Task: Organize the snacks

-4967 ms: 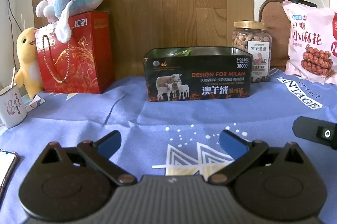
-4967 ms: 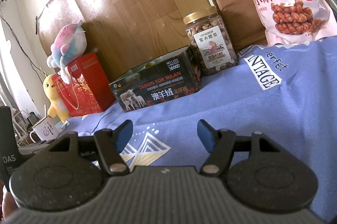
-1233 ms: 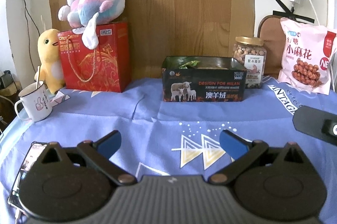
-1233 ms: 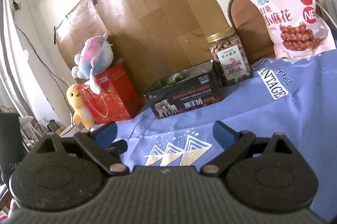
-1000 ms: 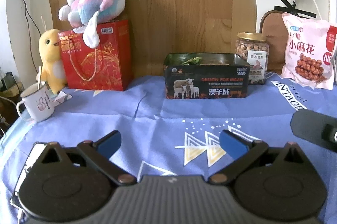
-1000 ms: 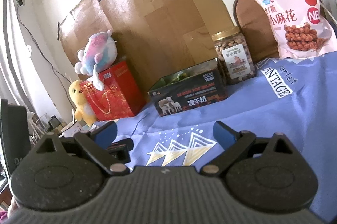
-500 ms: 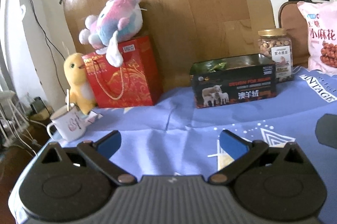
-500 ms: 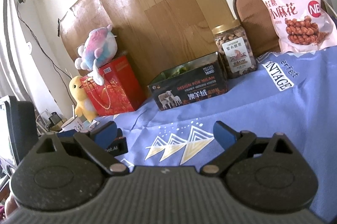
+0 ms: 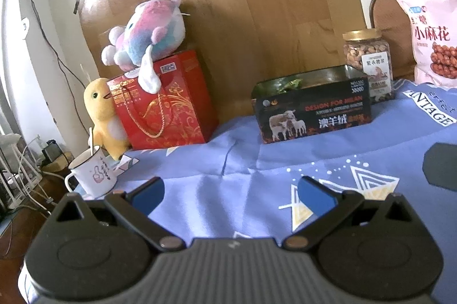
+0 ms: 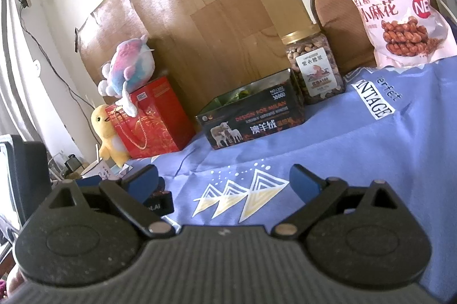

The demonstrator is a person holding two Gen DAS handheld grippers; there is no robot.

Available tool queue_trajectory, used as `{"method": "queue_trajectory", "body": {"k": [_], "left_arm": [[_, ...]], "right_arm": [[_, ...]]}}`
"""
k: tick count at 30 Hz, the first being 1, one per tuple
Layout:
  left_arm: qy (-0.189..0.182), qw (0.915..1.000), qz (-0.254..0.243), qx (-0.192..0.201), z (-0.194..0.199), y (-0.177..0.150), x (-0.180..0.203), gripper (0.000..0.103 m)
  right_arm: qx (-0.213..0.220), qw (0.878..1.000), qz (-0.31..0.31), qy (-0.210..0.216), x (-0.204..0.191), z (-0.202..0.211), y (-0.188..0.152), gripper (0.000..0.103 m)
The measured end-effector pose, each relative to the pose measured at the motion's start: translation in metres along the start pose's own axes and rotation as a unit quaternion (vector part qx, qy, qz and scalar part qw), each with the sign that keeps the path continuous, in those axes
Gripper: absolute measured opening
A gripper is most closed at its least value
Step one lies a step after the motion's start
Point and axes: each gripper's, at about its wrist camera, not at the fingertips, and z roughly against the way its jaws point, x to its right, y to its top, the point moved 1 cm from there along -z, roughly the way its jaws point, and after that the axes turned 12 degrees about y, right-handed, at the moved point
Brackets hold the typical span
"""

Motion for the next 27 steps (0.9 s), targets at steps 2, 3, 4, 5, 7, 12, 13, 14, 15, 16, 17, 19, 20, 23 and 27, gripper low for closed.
{"method": "queue_trajectory", "body": {"k": [2,3,4,5,7,12,13,14,15,16,17,19,20,23,27], "left_arm": [[-0.001,1.0000,-0.004,-0.002,0.000,-0.001,0.003,0.103],[-0.001,1.0000,-0.006,-0.003,0.000,-0.001,0.004,0.103],[-0.002,0.9999,-0.008,-0.006,0.000,-0.001,0.005,0.103],[-0.004,0.9999,-0.010,-0.008,0.000,-0.001,0.006,0.103],[-0.007,0.9998,-0.012,-0.013,-0.001,-0.002,0.007,0.103],[-0.007,0.9997,-0.018,-0.016,-0.002,-0.004,0.011,0.103],[-0.007,0.9997,-0.019,-0.016,-0.002,-0.004,0.012,0.103],[-0.007,0.9996,-0.020,-0.017,-0.002,-0.004,0.012,0.103],[-0.007,0.9996,-0.021,-0.017,-0.003,-0.004,0.012,0.103],[-0.006,0.9996,-0.021,-0.017,-0.003,-0.004,0.012,0.103],[-0.006,0.9996,-0.021,-0.017,-0.003,-0.004,0.012,0.103],[-0.005,0.9996,-0.022,-0.017,-0.003,-0.005,0.013,0.103],[-0.005,0.9996,-0.023,-0.017,-0.004,-0.005,0.013,0.103],[-0.003,0.9995,-0.026,-0.018,-0.005,-0.005,0.014,0.103],[-0.003,0.9994,-0.028,-0.019,-0.005,-0.005,0.016,0.103]], "right_arm": [[0.001,1.000,-0.001,0.000,0.001,0.001,0.000,0.100],[0.001,1.000,-0.002,0.001,0.001,0.001,0.000,0.100],[0.001,1.000,-0.002,0.001,0.001,0.001,0.000,0.100],[0.000,1.000,-0.003,0.001,0.002,0.001,-0.001,0.100],[0.000,1.000,-0.006,0.001,0.003,0.001,-0.001,0.100],[0.000,1.000,-0.011,0.000,0.005,0.002,-0.002,0.100],[0.000,1.000,-0.011,-0.001,0.005,0.002,-0.003,0.100],[0.000,1.000,-0.012,-0.001,0.006,0.002,-0.003,0.100],[-0.001,1.000,-0.012,-0.001,0.006,0.001,-0.003,0.100],[-0.001,1.000,-0.013,-0.001,0.007,0.001,-0.003,0.100],[-0.001,1.000,-0.014,-0.001,0.007,0.001,-0.003,0.100],[-0.001,1.000,-0.015,-0.001,0.007,0.001,-0.003,0.100],[-0.001,1.000,-0.015,-0.001,0.008,0.001,-0.004,0.100],[-0.002,1.000,-0.017,-0.001,0.009,0.001,-0.004,0.100],[-0.003,1.000,-0.020,-0.002,0.011,0.000,-0.005,0.100]]}}
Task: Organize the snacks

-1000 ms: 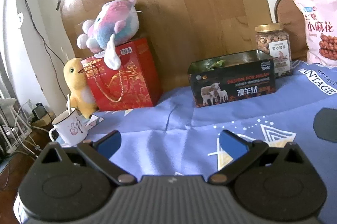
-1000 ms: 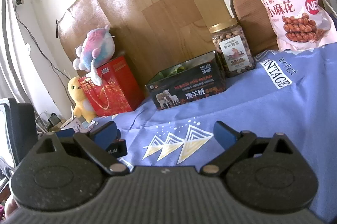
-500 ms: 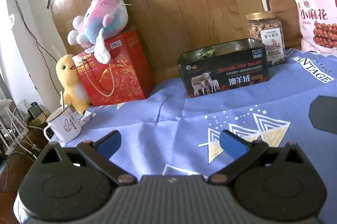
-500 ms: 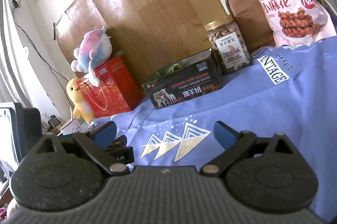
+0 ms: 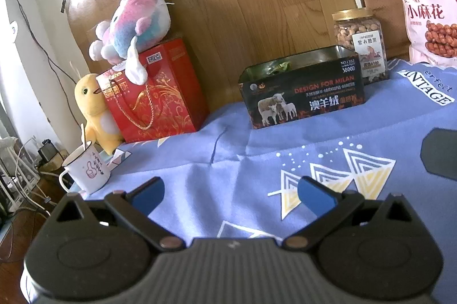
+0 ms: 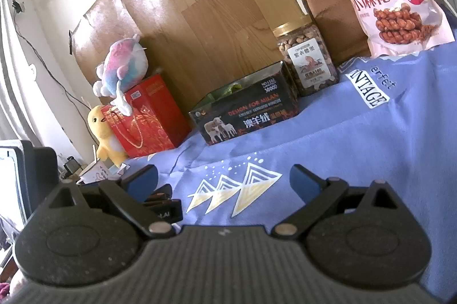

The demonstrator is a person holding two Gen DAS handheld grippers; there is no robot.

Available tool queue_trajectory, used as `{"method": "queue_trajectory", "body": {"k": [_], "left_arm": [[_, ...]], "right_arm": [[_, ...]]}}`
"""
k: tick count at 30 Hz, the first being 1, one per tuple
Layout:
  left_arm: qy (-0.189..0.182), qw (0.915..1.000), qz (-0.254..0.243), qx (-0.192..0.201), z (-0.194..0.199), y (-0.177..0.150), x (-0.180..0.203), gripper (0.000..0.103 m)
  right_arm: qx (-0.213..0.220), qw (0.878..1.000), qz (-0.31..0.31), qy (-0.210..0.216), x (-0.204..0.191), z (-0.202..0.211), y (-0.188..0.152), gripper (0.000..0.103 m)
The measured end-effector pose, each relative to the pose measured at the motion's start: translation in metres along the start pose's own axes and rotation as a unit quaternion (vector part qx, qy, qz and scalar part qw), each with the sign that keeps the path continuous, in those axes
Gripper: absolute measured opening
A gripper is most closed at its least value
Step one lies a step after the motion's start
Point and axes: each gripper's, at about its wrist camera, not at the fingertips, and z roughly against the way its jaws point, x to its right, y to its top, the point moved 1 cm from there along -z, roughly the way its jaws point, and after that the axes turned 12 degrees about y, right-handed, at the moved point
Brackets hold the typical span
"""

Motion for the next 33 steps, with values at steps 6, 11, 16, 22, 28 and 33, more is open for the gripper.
{"method": "queue_trajectory", "body": {"k": [6,11,16,22,28,33], "left_arm": [[-0.005,1.0000,-0.005,-0.005,-0.003,0.000,0.003,0.103],[-0.008,0.9999,-0.008,-0.009,-0.004,-0.001,0.006,0.103],[-0.010,0.9998,-0.011,-0.010,-0.004,-0.001,0.008,0.103],[-0.035,0.9988,-0.014,-0.030,-0.009,0.000,0.013,0.103],[-0.106,0.9923,-0.004,-0.064,-0.015,0.004,0.015,0.103],[-0.131,0.9893,0.018,-0.061,-0.013,0.008,0.010,0.103]], "right_arm": [[-0.001,1.000,-0.002,-0.001,0.002,-0.001,-0.001,0.100],[-0.001,1.000,-0.004,-0.002,0.004,-0.002,-0.002,0.100],[-0.002,1.000,-0.006,-0.003,0.006,-0.003,-0.002,0.100],[-0.002,1.000,-0.008,-0.004,0.009,-0.003,-0.001,0.100],[0.004,1.000,-0.007,-0.009,0.011,-0.001,-0.001,0.100],[0.015,1.000,0.006,-0.018,0.009,0.002,0.001,0.100]]}}
